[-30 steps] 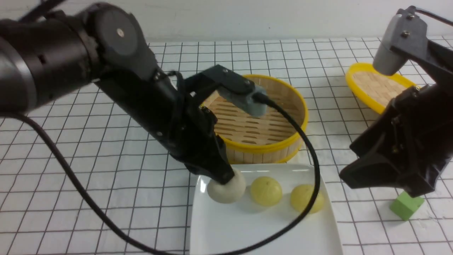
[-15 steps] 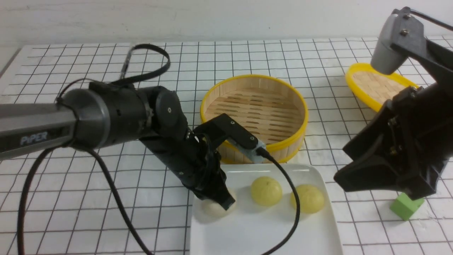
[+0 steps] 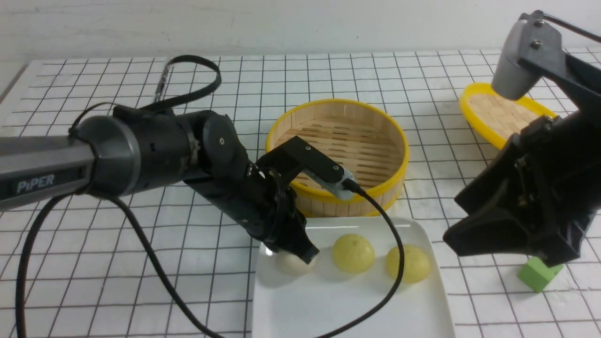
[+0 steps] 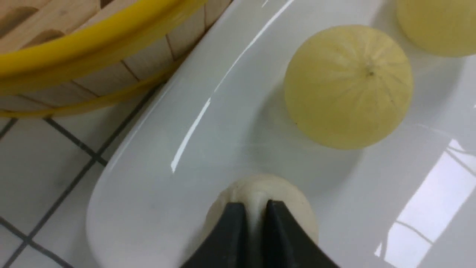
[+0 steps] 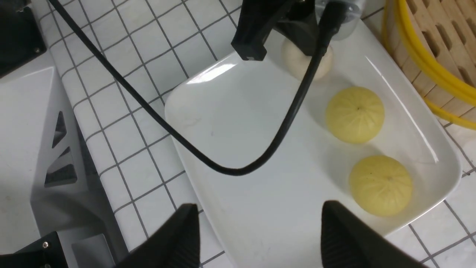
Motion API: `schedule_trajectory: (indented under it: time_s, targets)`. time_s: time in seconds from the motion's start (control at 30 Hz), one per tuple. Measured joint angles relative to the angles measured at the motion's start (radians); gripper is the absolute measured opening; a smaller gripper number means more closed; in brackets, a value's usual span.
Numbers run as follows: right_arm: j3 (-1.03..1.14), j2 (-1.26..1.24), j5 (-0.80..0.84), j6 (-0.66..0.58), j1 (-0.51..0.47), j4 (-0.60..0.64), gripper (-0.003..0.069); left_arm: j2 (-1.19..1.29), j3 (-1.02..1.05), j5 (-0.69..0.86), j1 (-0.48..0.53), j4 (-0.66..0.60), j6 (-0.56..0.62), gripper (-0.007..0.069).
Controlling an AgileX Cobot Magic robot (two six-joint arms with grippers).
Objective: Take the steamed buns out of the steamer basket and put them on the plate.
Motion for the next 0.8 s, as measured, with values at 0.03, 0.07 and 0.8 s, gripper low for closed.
schedule_trajectory:
  time_s: [0.03,0.07,0.8]
  targets:
    - [0.0,0.0,0.0,0.0,0.0,0.0,0.0435,-0.007,0.0,0.002,0.0,-0.002,0.0,0.0148]
    - [0.0,0.0,0.0,-0.001,0.0,0.0,0.0435,-0.009,0.0,0.002,0.0,-0.006,0.0,0.0179]
    - [0.001,-0.001,-0.013,-0.024,0.0,0.026,0.0435,-0.365,0.005,-0.005,0.0,0.069,-0.025,0.052]
